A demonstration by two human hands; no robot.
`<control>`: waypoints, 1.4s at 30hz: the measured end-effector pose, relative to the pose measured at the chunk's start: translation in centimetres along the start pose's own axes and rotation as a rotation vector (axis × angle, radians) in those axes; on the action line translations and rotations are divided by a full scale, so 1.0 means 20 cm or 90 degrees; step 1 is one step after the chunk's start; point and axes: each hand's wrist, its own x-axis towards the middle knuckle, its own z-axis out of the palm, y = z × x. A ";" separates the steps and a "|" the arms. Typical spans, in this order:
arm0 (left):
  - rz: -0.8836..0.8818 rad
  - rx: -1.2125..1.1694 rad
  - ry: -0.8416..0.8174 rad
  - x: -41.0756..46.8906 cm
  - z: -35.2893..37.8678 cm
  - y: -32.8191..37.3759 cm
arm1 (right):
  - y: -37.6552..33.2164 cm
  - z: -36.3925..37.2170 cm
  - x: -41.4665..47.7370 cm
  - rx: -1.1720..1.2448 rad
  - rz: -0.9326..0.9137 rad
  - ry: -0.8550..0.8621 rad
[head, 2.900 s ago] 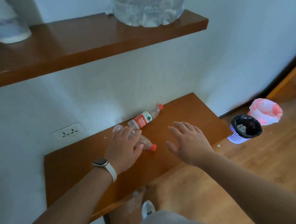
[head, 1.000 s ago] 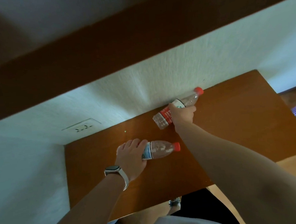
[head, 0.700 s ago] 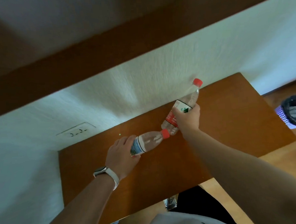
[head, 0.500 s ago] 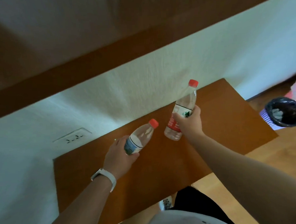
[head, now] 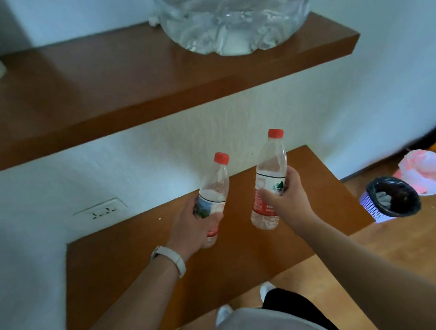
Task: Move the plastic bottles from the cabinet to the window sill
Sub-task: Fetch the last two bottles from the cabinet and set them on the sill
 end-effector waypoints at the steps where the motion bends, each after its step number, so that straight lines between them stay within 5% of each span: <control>1: -0.005 -0.007 0.013 -0.01 0.02 0.03 | 0.00 -0.02 0.01 -0.004 -0.005 -0.014; 18: -0.141 -0.207 0.254 -0.16 0.44 0.32 | 0.03 -0.36 0.28 -0.065 -0.041 -0.321; 42: -0.426 -0.281 0.747 -1.27 0.25 0.01 | -0.18 0.45 -0.41 -0.079 -0.193 -0.850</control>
